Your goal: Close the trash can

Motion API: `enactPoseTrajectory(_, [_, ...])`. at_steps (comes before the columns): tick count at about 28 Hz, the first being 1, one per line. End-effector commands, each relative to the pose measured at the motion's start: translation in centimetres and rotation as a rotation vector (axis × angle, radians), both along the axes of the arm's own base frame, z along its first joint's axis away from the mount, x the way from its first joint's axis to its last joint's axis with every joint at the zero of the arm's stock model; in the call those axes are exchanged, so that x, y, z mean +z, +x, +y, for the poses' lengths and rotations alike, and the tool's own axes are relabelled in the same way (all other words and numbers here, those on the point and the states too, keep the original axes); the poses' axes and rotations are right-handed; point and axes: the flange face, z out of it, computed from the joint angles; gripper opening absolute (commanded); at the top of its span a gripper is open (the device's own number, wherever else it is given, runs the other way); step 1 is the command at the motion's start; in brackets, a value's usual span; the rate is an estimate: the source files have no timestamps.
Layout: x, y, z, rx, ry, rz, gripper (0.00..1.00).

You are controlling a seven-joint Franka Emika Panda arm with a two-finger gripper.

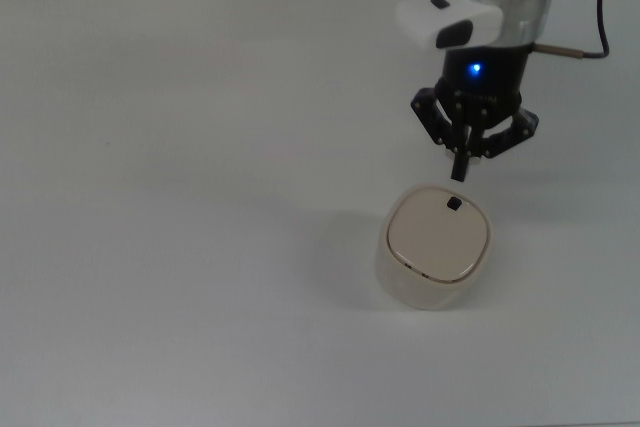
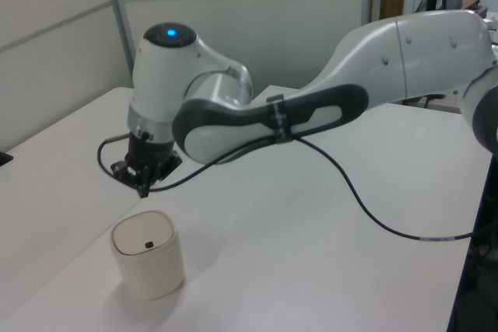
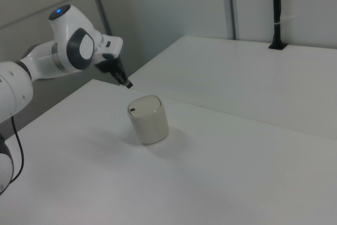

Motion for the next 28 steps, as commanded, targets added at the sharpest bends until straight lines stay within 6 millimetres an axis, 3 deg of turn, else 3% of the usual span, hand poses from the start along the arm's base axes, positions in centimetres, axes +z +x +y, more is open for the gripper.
enactPoseTrajectory(1, [0.7,-1.8,-2.1,0.119,-0.072,0.111,0.00])
enactPoseTrajectory(14, [4.1,-5.8,-11.0,0.494,-0.081,0.437,0.16])
enactPoseTrajectory(18, [5.2,-7.0,-13.8,0.572,-0.096,0.488,0.29])
enactPoseTrajectory(20, [6.0,-7.4,-15.3,0.568,-0.098,0.490,0.37])
enactPoseTrajectory(23, [7.0,-8.0,-17.4,0.540,-0.099,0.499,0.80])
enactPoseTrajectory(25, [7.5,-8.2,-18.4,0.522,-0.101,0.500,1.00])
enactPoseTrajectory(28, [7.7,-8.6,-19.2,0.520,-0.108,0.519,1.00])
